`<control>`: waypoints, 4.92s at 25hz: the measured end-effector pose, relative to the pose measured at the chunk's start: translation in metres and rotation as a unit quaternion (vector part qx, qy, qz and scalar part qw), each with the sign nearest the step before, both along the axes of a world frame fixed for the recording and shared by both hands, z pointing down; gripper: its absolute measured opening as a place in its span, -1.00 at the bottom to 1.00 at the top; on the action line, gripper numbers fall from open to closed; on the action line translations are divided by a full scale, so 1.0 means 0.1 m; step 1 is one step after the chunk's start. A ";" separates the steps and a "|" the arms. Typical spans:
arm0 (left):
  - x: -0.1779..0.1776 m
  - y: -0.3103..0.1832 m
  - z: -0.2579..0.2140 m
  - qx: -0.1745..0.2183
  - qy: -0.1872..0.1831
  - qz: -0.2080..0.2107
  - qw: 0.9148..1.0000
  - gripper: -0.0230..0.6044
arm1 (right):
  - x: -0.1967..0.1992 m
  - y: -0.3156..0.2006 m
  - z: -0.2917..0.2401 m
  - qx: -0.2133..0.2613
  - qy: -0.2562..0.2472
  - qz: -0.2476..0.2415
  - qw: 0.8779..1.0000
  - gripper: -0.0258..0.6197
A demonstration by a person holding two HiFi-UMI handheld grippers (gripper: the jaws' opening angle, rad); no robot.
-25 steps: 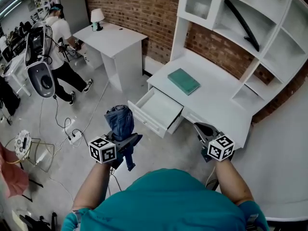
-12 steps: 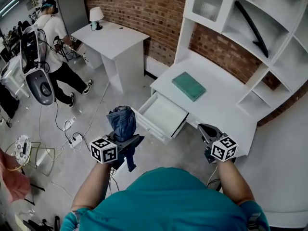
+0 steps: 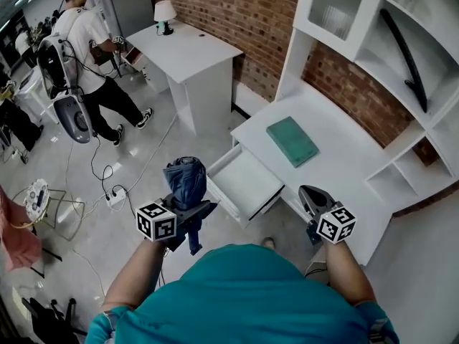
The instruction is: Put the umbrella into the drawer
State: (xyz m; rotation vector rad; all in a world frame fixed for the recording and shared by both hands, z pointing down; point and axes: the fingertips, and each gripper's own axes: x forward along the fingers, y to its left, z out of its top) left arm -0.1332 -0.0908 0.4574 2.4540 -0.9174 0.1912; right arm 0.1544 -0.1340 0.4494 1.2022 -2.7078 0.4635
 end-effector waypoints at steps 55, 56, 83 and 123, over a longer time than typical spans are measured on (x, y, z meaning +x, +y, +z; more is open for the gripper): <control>1.05 -2.22 3.17 -0.393 0.190 -0.196 0.878 -0.12 | -0.57 -1.43 1.13 -0.061 0.024 -0.145 0.987 -0.85; 1.06 -2.24 3.22 -0.396 0.197 -0.204 0.873 -0.12 | -0.57 -1.43 1.15 -0.060 0.022 -0.146 0.987 -0.85; 0.91 -2.24 4.47 -0.443 0.173 -0.346 0.809 -0.11 | -0.33 -1.27 1.52 -0.096 0.015 -0.140 0.985 -0.85; 1.37 -2.32 4.59 -0.400 -0.134 -0.073 0.904 -0.04 | -0.42 -1.27 1.68 -0.120 0.013 -0.149 0.982 -0.85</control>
